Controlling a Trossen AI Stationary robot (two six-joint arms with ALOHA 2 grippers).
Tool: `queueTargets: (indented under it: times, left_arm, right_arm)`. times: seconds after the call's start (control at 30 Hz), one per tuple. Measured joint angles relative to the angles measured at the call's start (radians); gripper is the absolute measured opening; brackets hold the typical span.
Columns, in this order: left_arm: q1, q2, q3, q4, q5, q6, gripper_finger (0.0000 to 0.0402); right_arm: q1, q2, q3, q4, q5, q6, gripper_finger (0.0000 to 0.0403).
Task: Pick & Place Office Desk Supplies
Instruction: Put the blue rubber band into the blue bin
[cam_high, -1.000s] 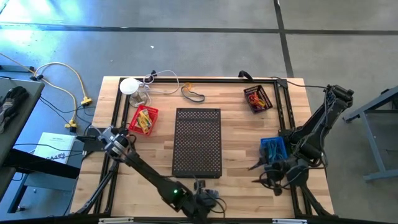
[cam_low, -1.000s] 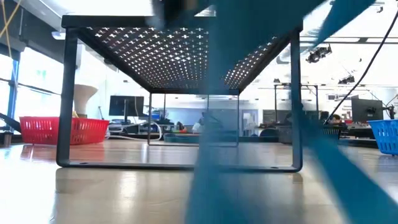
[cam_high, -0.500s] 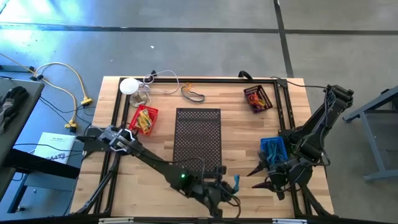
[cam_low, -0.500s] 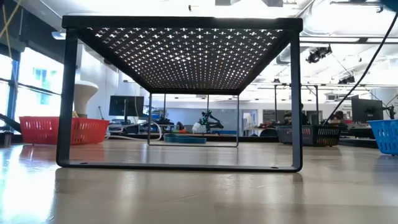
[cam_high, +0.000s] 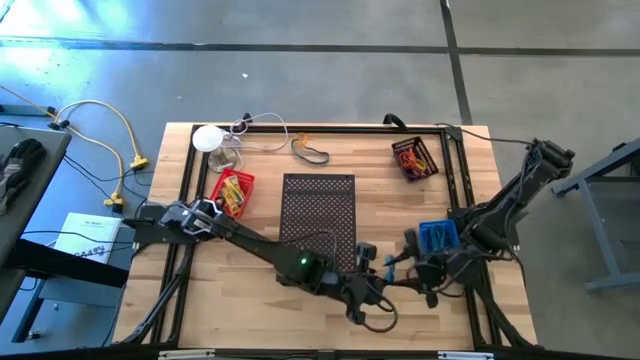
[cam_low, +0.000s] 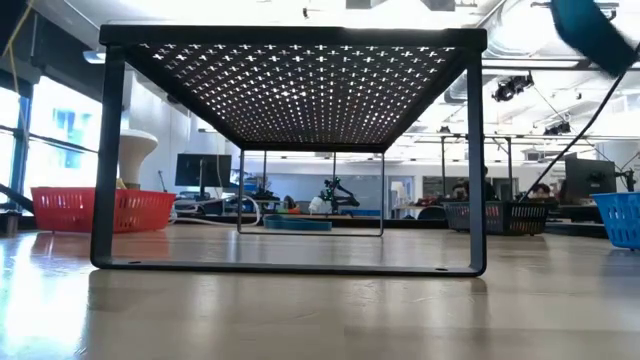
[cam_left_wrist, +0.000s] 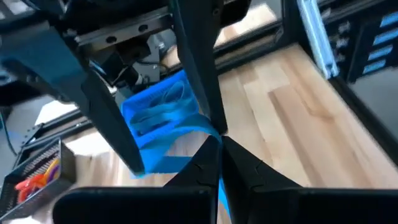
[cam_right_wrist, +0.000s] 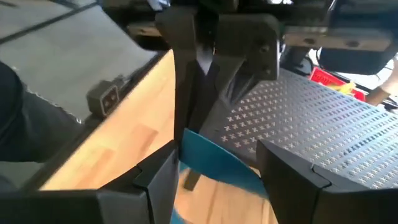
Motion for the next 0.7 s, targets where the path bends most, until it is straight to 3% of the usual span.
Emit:
queueTargets:
  times: [0.27,0.7]
  left_arm:
    - [0.012,-0.046,0.001,-0.053,0.020,0.046,0.0001]
    - [0.020,-0.065,0.000,-0.166,0.047,0.044,0.0001]
  right_arm:
    - [-0.075,0.075,-0.002,0.006,-0.066,-0.040,0.0196]
    - [-0.135,0.098,0.000,0.100,-0.065,-0.011,0.0094]
